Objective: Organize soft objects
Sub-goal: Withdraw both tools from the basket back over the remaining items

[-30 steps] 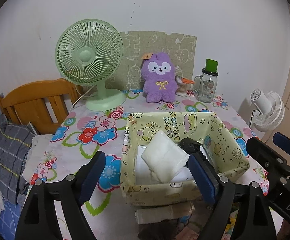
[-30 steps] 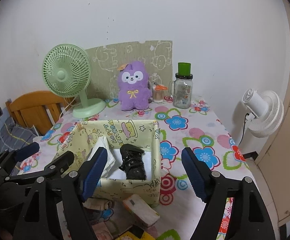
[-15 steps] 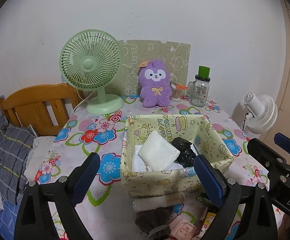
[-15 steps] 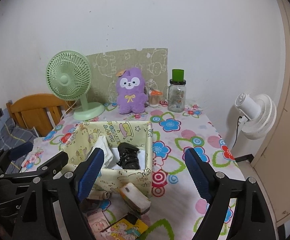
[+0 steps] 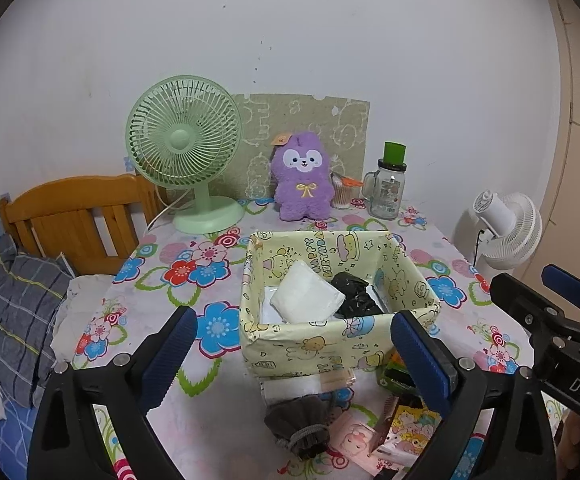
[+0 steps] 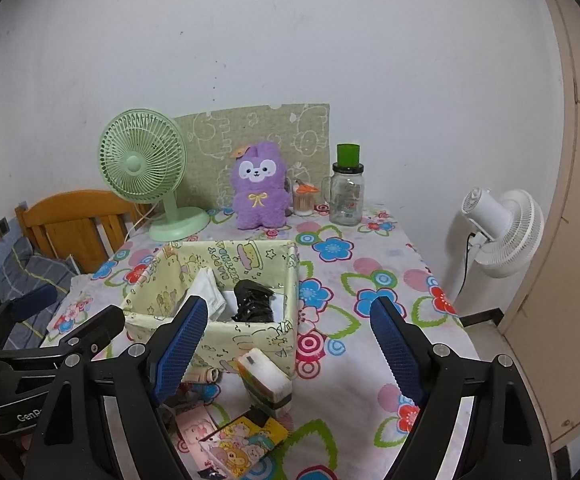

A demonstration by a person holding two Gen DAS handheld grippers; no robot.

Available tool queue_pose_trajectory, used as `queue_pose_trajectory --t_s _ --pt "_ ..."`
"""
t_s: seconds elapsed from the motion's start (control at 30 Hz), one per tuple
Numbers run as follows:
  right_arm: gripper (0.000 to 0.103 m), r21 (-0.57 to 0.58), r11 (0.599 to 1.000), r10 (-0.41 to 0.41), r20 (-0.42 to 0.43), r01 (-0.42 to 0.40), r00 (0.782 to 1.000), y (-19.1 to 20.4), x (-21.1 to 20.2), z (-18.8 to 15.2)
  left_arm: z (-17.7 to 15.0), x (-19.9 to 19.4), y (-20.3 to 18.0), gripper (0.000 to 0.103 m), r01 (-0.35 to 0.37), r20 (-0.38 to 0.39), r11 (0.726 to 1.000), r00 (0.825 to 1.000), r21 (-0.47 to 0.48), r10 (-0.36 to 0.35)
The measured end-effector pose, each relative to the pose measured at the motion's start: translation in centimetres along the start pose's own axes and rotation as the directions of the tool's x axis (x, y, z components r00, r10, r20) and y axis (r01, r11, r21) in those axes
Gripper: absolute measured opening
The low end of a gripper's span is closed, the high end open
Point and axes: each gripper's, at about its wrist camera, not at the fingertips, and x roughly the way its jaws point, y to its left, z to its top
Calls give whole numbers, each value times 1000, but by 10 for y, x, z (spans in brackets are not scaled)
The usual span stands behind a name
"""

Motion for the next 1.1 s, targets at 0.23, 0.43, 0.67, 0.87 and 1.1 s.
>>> queue_pose_trajectory --t_s 0.23,0.43,0.67,0.87,1.1 --pt "86 -7 1000 -3 -1 3 1000 -1 -9 -5 -7 -13 -1 102 8 13 1000 1000 4 -8" --pt "86 -24 1000 6 6 -6 1000 -2 -16 -11 -14 -20 -2 103 10 10 1000 1000 7 -10" --pt "86 -15 1000 21 -13 -21 1000 -6 -20 -21 -25 -25 -7 103 4 4 1000 1000 19 -4" --pt "85 -9 1000 20 -34 -20 999 -9 -20 -32 -38 -24 -10 103 14 -19 1000 1000 10 -13" --pt "86 -23 999 20 -71 -22 997 -8 -11 -47 -58 -14 -16 103 34 -75 999 997 21 -32"
